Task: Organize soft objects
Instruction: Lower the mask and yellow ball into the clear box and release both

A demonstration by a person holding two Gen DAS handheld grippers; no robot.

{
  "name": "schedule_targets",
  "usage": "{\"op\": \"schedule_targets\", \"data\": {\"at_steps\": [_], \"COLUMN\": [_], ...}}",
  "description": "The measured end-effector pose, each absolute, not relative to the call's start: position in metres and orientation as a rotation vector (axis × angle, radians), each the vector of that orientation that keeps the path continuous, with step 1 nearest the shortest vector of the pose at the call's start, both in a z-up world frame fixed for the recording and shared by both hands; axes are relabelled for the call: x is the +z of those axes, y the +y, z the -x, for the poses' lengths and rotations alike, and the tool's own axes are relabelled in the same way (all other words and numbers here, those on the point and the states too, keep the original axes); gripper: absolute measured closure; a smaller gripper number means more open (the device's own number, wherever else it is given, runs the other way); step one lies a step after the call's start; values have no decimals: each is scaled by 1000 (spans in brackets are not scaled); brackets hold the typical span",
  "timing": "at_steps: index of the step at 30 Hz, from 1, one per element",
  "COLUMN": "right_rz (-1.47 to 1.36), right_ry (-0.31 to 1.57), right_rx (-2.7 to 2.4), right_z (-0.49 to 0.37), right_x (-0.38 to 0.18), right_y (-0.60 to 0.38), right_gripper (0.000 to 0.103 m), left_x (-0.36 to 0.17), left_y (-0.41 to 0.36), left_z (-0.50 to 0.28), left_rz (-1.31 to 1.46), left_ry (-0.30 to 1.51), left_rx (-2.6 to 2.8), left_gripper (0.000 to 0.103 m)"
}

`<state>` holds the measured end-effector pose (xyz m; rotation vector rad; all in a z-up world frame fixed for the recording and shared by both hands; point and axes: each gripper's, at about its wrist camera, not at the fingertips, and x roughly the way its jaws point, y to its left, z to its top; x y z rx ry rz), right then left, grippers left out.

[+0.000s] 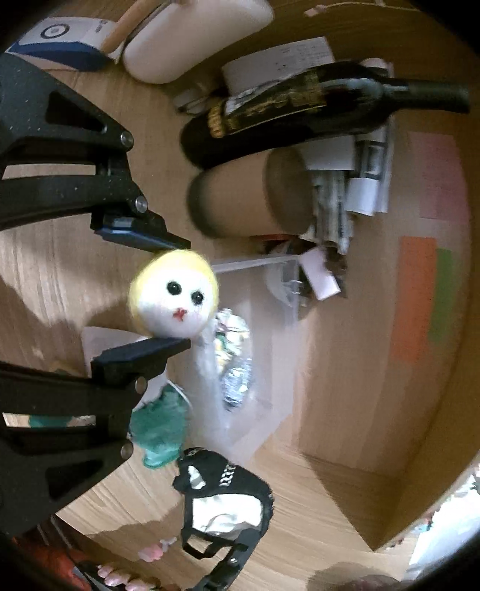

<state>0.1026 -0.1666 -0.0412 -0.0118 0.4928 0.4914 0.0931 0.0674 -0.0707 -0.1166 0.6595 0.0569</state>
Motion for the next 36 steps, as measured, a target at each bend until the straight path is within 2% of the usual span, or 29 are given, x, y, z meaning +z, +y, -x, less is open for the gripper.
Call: {"op": "schedule_targets", "data": {"at_steps": [14, 23, 36], "right_rz": [23, 45, 99], "right_ry": [350, 416, 607], "right_rx": [455, 507, 535], "right_z": [-140, -168, -209], "right_x": [-8, -22, -65], "right_y": [-149, -124, -97], "right_gripper": [88, 88, 88], "left_x": [-46, -69, -95], "left_y": [58, 52, 46], "left_z": [-127, -175, -214], "left_rz": [91, 39, 19], "left_ry": [589, 692, 796], "left_rx": [44, 41, 13], "left_gripper": [59, 59, 58]}}
